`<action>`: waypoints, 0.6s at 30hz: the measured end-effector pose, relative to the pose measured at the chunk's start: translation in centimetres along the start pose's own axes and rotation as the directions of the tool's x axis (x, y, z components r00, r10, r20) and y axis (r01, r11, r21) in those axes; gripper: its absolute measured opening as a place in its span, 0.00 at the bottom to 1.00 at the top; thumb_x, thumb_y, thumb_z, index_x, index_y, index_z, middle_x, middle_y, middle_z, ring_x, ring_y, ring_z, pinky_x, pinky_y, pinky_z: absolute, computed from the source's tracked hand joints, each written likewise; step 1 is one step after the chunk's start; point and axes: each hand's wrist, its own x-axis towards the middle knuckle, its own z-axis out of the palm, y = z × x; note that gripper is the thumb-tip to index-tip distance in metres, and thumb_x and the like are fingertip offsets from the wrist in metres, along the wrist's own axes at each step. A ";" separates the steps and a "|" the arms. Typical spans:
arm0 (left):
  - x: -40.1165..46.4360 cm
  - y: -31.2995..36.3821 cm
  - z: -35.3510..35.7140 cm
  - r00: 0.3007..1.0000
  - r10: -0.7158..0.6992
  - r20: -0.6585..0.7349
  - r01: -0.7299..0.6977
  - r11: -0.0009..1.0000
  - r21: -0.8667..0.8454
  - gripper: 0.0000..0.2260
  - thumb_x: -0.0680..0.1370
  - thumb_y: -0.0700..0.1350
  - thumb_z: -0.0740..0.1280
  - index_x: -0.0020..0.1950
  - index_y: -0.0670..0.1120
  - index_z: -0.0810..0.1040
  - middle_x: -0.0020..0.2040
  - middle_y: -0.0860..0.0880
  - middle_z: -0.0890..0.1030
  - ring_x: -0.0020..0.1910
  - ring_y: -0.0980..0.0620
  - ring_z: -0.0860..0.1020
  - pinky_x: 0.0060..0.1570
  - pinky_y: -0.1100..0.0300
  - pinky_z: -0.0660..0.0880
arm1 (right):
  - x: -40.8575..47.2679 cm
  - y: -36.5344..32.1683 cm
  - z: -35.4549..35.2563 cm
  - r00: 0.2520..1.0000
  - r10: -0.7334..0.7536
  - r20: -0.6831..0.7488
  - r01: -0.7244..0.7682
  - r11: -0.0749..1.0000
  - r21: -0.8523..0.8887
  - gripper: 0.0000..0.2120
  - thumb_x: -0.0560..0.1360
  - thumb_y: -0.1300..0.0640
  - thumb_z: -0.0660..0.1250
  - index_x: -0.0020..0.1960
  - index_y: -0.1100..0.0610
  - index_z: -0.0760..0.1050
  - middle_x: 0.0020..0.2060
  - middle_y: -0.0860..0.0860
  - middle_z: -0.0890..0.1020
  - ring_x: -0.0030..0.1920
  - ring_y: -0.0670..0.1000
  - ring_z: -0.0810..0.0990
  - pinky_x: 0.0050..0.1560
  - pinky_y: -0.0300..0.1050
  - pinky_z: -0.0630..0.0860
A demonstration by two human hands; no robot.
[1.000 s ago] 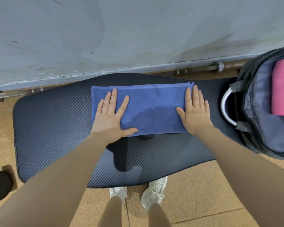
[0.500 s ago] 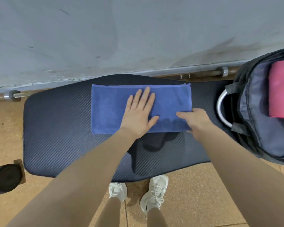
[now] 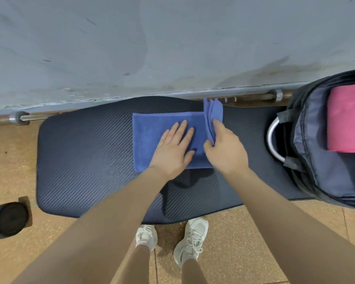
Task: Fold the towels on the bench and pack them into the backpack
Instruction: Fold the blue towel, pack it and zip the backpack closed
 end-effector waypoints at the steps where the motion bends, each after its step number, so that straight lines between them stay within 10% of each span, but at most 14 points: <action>1: -1.0 -1.4 -0.4 0.999 -0.048 -0.011 0.048 0.999 -0.013 0.28 0.79 0.56 0.51 0.76 0.46 0.51 0.77 0.45 0.47 0.76 0.45 0.45 0.73 0.53 0.42 | -0.1 -1.1 0.5 0.999 0.016 0.032 -0.014 0.999 -0.052 0.25 0.78 0.56 0.57 0.73 0.54 0.55 0.63 0.57 0.72 0.57 0.62 0.74 0.49 0.52 0.71; 10: -4.5 -7.1 -2.7 0.887 -0.462 -0.017 0.449 0.870 -0.206 0.29 0.80 0.50 0.58 0.76 0.43 0.48 0.76 0.44 0.51 0.74 0.44 0.53 0.71 0.50 0.55 | 0.6 -5.1 6.2 0.981 0.075 0.182 -0.033 0.974 -0.223 0.32 0.79 0.53 0.57 0.76 0.56 0.43 0.65 0.57 0.68 0.57 0.58 0.75 0.39 0.48 0.68; 18: -3.1 -6.7 -1.8 0.695 -0.715 0.079 0.655 0.583 -0.481 0.22 0.76 0.53 0.64 0.64 0.41 0.67 0.62 0.42 0.69 0.61 0.42 0.70 0.59 0.45 0.69 | 0.6 -2.4 5.9 0.965 -0.251 -0.078 0.211 0.916 -0.341 0.25 0.76 0.52 0.62 0.70 0.59 0.65 0.70 0.59 0.66 0.70 0.62 0.64 0.67 0.57 0.60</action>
